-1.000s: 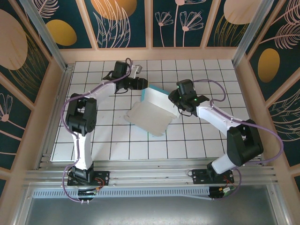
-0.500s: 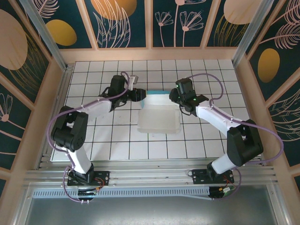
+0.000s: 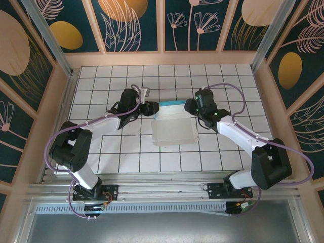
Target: Fold the paper box
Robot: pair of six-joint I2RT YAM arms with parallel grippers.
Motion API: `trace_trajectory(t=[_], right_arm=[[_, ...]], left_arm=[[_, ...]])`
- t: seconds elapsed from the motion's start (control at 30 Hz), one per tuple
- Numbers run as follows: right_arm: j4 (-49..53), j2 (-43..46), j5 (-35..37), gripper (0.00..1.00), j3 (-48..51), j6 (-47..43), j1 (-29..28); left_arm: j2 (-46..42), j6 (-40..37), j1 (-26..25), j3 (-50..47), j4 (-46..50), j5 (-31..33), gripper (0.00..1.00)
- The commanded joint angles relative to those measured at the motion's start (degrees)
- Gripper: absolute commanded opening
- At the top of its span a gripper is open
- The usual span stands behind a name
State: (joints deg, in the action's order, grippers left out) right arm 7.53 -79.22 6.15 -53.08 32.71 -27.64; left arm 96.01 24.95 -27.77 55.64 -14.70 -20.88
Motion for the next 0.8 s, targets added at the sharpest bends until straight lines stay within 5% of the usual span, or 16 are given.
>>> trace_trajectory(t=[0.0,0.37,0.77], right_arm=[[-0.96,4.16,-3.19,0.47,-1.91,2.75,1.51],[5.01,-4.54,-4.79,0.61,-9.05,4.15,4.12],[1.56,-9.43,-6.75,0.51,-8.57,4.92,4.95]], left_arm=[[0.3,-0.47,-0.27,2.36,2.13,1.3,0.46],[0.05,-0.56,-0.44,3.45,2.57,-0.11,0.45],[1.64,-0.58,-0.7,3.96,3.27,-0.12,0.45]])
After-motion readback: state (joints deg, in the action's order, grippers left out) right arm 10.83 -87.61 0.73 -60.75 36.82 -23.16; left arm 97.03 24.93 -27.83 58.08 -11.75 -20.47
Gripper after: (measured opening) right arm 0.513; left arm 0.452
